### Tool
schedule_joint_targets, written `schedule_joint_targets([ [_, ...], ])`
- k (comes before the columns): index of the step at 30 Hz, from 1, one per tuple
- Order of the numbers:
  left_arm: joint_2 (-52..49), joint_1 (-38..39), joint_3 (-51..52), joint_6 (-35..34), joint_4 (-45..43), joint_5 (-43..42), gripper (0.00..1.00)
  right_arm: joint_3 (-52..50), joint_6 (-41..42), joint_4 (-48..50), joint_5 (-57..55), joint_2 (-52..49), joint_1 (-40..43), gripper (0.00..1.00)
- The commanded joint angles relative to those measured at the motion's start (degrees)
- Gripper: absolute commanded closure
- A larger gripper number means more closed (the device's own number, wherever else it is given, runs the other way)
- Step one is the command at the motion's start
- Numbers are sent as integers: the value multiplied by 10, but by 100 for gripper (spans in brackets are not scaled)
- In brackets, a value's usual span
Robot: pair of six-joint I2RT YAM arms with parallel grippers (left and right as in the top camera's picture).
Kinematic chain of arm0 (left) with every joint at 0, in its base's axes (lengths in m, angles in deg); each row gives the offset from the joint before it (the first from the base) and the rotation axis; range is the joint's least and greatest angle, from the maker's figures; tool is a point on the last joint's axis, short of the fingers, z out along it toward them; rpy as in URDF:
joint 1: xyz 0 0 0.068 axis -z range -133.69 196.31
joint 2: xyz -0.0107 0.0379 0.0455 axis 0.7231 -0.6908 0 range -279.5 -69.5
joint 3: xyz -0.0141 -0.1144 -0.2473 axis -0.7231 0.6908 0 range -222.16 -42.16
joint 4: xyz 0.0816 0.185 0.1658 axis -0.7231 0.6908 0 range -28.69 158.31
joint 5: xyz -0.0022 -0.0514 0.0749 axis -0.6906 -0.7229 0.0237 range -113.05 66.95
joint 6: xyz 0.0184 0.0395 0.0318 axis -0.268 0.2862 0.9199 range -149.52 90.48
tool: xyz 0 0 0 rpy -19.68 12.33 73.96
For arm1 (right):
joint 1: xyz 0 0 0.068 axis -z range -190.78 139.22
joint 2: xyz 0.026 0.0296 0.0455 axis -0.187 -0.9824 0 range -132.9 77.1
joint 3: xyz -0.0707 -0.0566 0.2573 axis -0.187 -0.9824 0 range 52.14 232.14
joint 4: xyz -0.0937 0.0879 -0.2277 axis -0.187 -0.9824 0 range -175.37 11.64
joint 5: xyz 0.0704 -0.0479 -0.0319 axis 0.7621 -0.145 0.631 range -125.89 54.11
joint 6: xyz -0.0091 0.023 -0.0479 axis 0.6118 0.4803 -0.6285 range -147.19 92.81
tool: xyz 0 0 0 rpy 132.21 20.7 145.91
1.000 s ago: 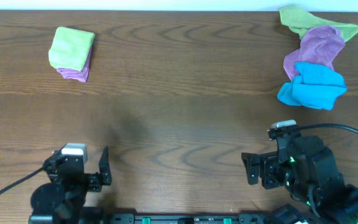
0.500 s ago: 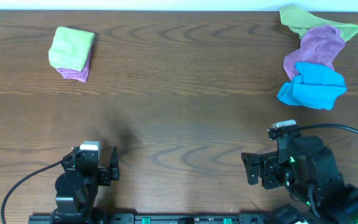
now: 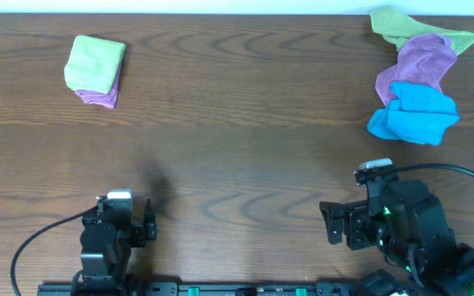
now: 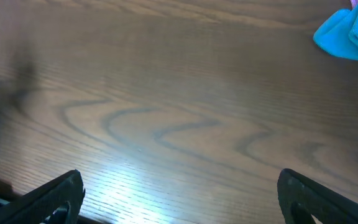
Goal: Fold the cloth
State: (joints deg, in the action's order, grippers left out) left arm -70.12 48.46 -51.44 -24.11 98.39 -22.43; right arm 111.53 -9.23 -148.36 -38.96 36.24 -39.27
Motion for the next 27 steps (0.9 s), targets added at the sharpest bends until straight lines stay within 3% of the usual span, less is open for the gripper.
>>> schedule_joint_targets([
  [1,4,0,3,2,4,32,5,0,4,-1,-6,2,-5,1],
  [21,4,0,3,2,4,32,5,0,-3,1,-15,2,-5,1],
  [27,4,0,3,2,4,32,5,-55,-82,131,-97,38,38,1],
])
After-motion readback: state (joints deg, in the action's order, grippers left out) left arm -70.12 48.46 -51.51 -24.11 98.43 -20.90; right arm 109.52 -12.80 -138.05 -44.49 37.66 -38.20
